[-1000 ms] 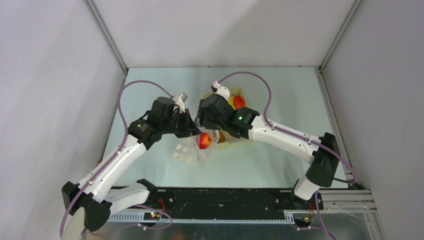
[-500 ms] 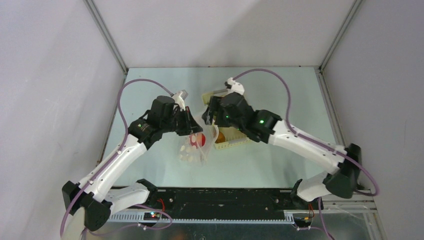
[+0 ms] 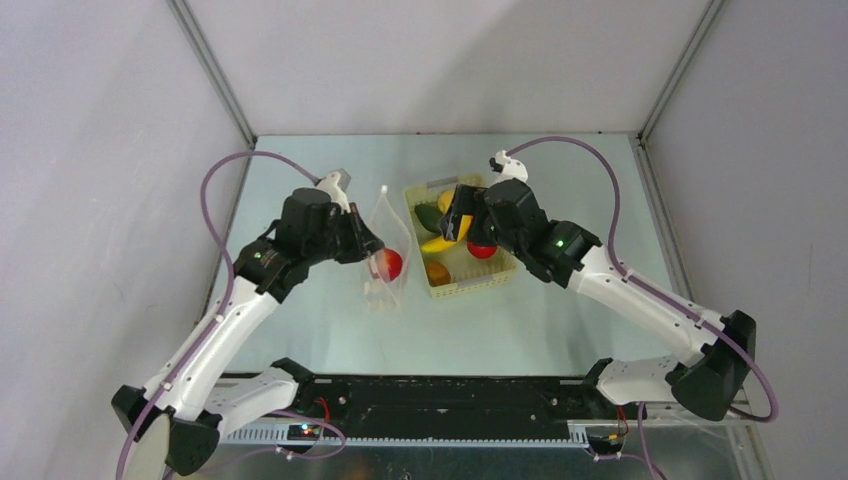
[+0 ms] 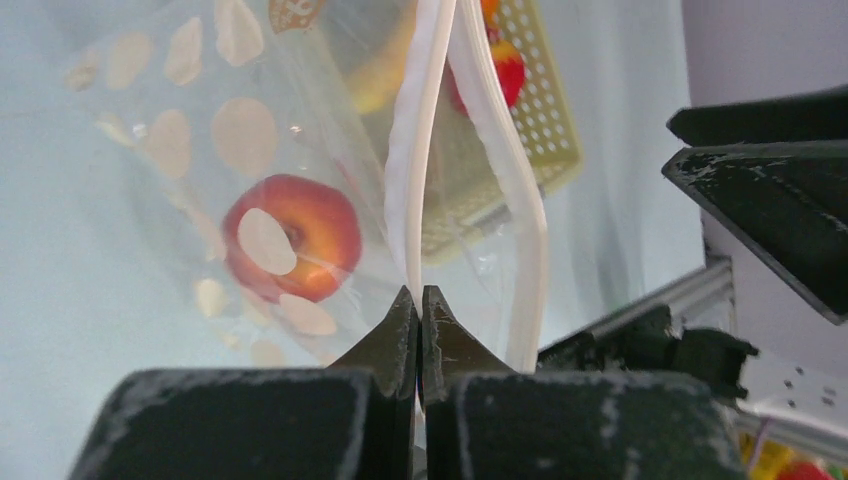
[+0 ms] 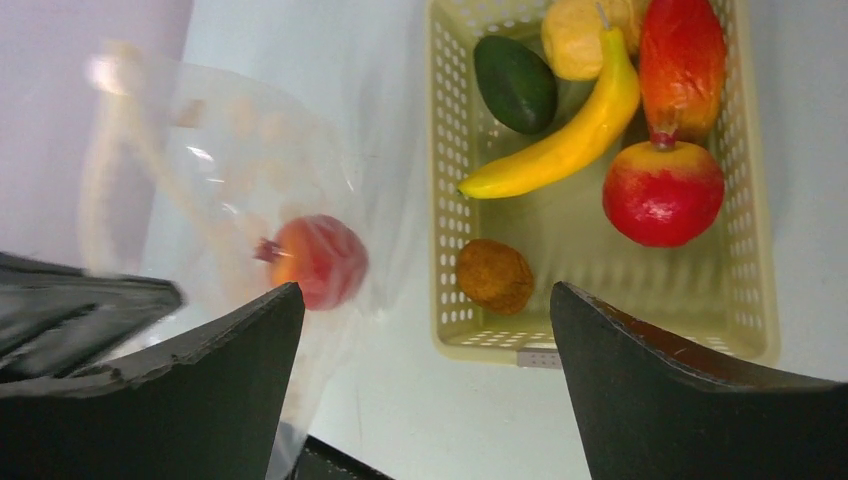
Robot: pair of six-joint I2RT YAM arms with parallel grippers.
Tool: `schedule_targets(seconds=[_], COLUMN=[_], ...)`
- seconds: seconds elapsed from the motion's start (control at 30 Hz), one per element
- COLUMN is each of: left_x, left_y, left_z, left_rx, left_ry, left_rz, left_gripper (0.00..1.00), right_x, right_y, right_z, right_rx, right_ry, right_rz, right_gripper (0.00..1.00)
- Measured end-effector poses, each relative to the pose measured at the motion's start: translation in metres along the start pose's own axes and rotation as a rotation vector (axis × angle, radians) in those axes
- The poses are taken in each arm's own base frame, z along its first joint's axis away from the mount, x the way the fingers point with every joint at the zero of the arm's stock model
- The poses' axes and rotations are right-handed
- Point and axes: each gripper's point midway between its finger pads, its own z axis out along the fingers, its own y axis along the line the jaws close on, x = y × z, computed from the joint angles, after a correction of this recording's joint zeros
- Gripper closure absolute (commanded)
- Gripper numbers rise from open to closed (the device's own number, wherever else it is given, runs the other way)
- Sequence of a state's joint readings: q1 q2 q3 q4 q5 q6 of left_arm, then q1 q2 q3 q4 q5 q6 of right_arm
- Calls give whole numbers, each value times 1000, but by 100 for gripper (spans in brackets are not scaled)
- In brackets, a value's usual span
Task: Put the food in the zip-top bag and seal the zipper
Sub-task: Pick up the fake fruit from the bin.
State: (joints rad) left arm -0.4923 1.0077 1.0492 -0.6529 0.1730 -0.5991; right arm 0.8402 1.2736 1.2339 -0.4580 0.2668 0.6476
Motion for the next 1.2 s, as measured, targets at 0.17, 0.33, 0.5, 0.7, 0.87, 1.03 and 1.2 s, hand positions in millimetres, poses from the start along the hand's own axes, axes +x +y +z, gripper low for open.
schedule_targets(seconds=[0.17,0.33,0.5,0.7,0.87,1.03,1.2], left_x=[-24,-35,-28,-34,-34,-24,-14], left_y=[24,41,54,64,63,57,49], left_z=[-18,-27,-26,-32,-27,-5,8], left_rx=[-140,-228,-283,-330,-319,-268,-198], left_ry=[-100,-129,-91,-98,-84,1,54], left_rz=[-15,-20,-13,-8,-4,-15,-24], left_gripper=[100,100,100,100,100,100,100], right_x=[6,20,35,56,78,91,92], right_y=[-21,-49,-83,-114,-134,-152,-162], right_z=[22,51,74,92,107,115,120], right_rx=[65,154,254,356,428,496,539], right_ry=[34,91,149,211,266,292,278], right_rz=[-5,-3,-20,-59,-99,-131,-151], right_gripper=[1,1,3,5,7,7,7])
